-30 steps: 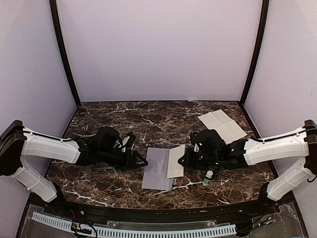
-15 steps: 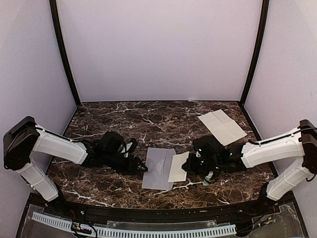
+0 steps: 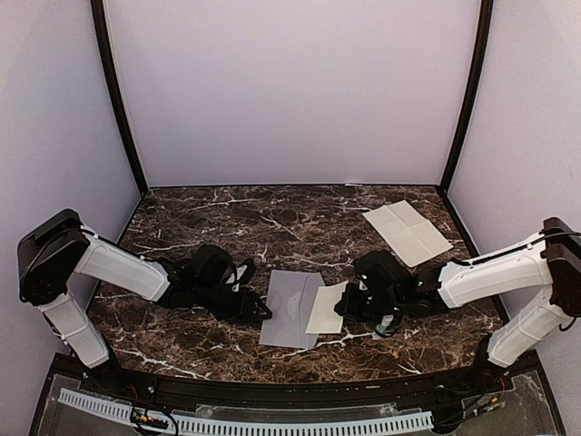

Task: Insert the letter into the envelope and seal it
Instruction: Place the letter in the envelope.

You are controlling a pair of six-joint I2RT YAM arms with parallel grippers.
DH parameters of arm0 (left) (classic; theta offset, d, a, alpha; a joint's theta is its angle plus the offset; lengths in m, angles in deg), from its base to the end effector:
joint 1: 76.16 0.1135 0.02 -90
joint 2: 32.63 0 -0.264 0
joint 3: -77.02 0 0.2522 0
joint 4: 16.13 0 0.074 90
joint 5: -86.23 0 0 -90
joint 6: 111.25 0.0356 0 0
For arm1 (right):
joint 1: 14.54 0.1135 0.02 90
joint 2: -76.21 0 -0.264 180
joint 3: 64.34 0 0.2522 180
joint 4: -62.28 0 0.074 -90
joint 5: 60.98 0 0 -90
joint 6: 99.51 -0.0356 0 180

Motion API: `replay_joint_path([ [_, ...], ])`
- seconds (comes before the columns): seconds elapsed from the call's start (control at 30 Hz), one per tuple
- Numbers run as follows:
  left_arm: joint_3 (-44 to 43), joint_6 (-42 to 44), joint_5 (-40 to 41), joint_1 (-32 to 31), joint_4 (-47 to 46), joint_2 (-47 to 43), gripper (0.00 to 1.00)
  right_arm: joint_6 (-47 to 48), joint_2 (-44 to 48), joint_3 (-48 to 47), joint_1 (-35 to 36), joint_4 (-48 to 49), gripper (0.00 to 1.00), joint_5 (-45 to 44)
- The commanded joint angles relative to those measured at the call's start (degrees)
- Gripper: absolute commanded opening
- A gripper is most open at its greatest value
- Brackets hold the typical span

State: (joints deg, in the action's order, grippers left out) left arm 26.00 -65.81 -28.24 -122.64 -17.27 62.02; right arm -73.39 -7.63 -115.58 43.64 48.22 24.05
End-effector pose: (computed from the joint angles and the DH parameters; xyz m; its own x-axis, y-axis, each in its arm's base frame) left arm 0.1975 -0.2294 0.1307 -0.9421 0.0646 -0.3291 0.2938 0.6324 -0.7168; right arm 0.1499 0.2357 0.1605 -0.9007 0.2449 -0.3587 -0.0146 0.8084 0.5885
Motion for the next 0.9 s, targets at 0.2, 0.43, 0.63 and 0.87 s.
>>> replay_joint_path([
  [0.2,-0.35,0.48,-0.91,0.27,-0.86,1.32,0.38,-0.90,-0.87,0.90,-0.35,1.92,0.00,-0.57],
  [0.43,-0.21,0.36,-1.60,0.25,-1.09,1.42,0.35,-1.07,-2.26,1.17,-0.34,3.68,0.00,0.53],
  [0.63,-0.01,0.34,-1.93,0.25,-1.33,1.25,0.34,-0.89,-3.72,0.62,-0.36,4.66,0.00,1.10],
  [0.87,0.16,-0.15,-2.67,0.25,-2.16,1.24,0.34,-0.89,-4.62,0.38,-0.34,5.19,0.00,1.38],
])
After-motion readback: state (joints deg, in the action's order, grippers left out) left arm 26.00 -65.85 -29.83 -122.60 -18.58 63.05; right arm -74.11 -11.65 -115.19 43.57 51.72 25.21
